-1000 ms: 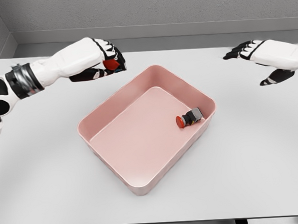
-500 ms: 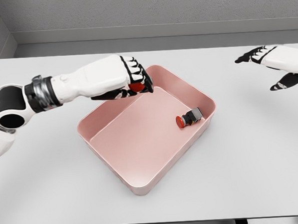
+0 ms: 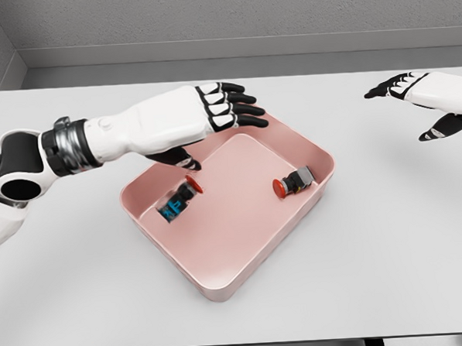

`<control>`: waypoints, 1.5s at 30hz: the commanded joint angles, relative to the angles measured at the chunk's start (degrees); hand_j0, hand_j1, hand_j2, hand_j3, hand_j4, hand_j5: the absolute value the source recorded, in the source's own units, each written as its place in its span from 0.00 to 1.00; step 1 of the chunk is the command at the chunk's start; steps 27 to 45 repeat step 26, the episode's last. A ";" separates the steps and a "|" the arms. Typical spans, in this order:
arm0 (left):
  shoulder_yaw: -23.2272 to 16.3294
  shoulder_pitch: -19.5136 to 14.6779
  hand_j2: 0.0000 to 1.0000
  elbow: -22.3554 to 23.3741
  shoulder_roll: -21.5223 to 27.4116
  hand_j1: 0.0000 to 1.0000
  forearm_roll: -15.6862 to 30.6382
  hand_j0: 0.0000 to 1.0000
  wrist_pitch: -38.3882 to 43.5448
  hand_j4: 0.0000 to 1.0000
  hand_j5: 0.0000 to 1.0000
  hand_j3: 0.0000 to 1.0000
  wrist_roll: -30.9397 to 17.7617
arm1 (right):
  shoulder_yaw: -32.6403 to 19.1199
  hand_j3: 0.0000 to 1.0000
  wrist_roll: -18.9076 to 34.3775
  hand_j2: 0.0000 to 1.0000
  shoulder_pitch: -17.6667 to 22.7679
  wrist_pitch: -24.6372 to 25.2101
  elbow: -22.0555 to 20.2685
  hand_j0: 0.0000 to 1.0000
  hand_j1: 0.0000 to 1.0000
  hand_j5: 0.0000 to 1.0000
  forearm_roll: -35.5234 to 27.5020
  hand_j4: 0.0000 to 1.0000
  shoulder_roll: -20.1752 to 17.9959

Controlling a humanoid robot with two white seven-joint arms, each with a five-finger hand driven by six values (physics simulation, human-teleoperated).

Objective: Put the industrial switch in the basket with both arms

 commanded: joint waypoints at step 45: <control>11.17 10.63 1.00 16.04 20.70 1.00 11.91 1.00 0.11 1.00 1.00 1.00 0.14 | -0.07 1.00 -0.10 1.00 0.26 0.15 -0.22 1.00 1.00 1.00 -0.35 1.00 -1.26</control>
